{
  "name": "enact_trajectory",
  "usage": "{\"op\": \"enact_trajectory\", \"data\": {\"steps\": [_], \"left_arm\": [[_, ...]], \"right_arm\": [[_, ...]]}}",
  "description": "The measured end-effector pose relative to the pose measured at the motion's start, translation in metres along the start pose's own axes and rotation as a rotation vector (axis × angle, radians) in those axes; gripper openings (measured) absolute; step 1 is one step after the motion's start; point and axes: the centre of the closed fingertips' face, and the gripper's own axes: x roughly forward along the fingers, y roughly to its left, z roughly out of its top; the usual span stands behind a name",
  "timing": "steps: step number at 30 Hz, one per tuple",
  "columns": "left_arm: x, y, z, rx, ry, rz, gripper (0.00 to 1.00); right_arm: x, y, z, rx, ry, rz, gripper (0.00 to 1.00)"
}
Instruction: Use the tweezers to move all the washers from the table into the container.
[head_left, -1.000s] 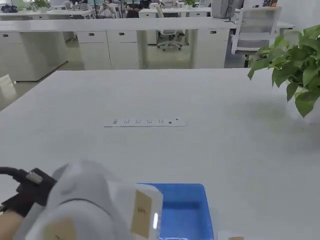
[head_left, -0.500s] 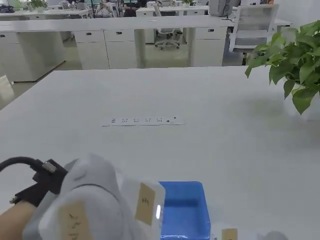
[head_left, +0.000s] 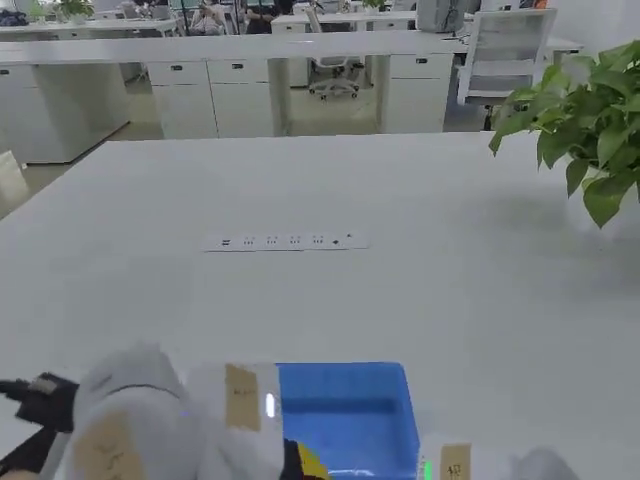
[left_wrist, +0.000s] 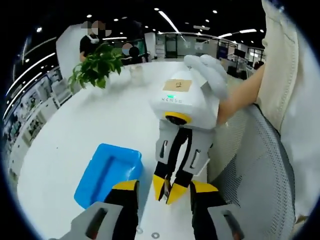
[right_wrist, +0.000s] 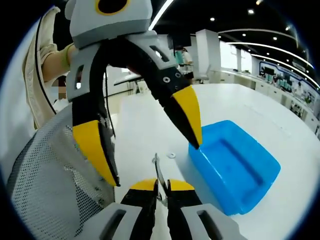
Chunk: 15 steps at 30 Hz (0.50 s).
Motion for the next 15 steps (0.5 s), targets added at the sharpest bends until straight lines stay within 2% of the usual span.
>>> {"op": "enact_trajectory", "data": {"steps": [1,2,5,8,9,11,13,15], "left_arm": [[-0.003,0.002,0.0,-0.006,-0.022,0.023,0.35],[-0.008,0.003,-0.001,-0.053,-0.058,0.056,0.36],[-0.018,0.004,-0.004,-0.17,-0.138,0.112,0.47],[-0.027,0.005,-0.011,-0.245,-0.187,0.182,0.55],[-0.03,0.005,-0.014,-0.289,-0.209,0.207,0.58],[-0.035,0.004,-0.017,-0.35,-0.247,0.233,0.65],[-0.042,0.007,-0.02,-0.397,-0.285,0.282,0.69],[-0.049,0.009,-0.024,-0.413,-0.305,0.328,0.72]], "right_arm": [[0.0,-0.001,0.0,0.021,-0.01,0.003,0.04],[-0.001,-0.003,0.0,0.041,-0.019,-0.006,0.03],[-0.001,-0.006,0.0,0.087,-0.038,-0.011,0.03],[-0.002,-0.008,0.0,0.118,-0.052,-0.011,0.03],[-0.002,-0.009,0.001,0.132,-0.058,-0.013,0.03],[-0.002,-0.011,0.0,0.155,-0.065,-0.013,0.03],[-0.003,-0.014,0.0,0.184,-0.075,-0.015,0.03],[-0.003,-0.016,0.0,0.215,-0.084,-0.013,0.03]]}}
